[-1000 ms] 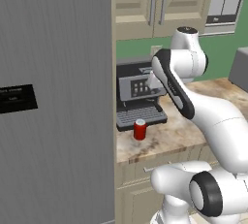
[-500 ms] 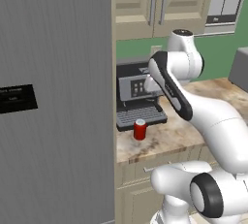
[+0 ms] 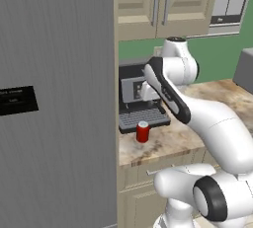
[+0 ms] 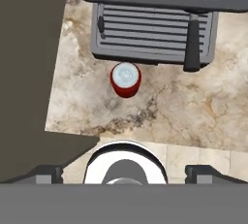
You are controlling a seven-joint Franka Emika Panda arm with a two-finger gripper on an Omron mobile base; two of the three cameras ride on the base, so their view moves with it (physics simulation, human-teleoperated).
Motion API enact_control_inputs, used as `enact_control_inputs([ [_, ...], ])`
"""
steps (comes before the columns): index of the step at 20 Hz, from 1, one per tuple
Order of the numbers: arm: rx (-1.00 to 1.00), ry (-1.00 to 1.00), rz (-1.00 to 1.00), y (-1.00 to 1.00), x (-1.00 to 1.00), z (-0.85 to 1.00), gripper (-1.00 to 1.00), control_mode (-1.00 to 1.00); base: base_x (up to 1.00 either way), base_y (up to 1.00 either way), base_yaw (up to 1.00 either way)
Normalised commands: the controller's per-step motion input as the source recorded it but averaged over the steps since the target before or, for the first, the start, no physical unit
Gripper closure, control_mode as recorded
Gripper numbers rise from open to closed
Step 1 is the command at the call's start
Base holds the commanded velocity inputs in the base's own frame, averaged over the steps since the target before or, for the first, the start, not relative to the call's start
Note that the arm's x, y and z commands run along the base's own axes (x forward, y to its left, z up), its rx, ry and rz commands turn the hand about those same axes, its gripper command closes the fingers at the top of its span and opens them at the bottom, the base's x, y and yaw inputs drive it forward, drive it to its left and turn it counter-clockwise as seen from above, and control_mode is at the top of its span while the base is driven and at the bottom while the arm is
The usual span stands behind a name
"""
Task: Four empty soda cans are scattered around the kitchen. Gather all the cans and cluster them next to the stove for recycling.
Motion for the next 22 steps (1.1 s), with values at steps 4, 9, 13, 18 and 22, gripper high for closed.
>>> enact_control_inputs([
  [4, 0.04, 0.00, 0.00, 0.19, 0.02, -0.30, -1.00, -1.00, 0.00, 0.00, 0.00],
  [9, 0.00, -0.02, 0.00, 0.10, 0.07, -0.26, -1.00, -1.00, 0.00, 0.00, 0.00],
  [13, -0.01, -0.02, 0.00, 0.02, 0.07, -0.22, -1.00, -1.00, 0.00, 0.00, 0.00],
  [18, 0.01, 0.00, 0.00, 0.00, 0.13, -0.23, -1.00, -1.00, 0.00, 0.00, 0.00],
  [22, 0.00, 0.00, 0.00, 0.00, 0.23, -0.17, -1.00, -1.00, 0.00, 0.00, 0.00],
])
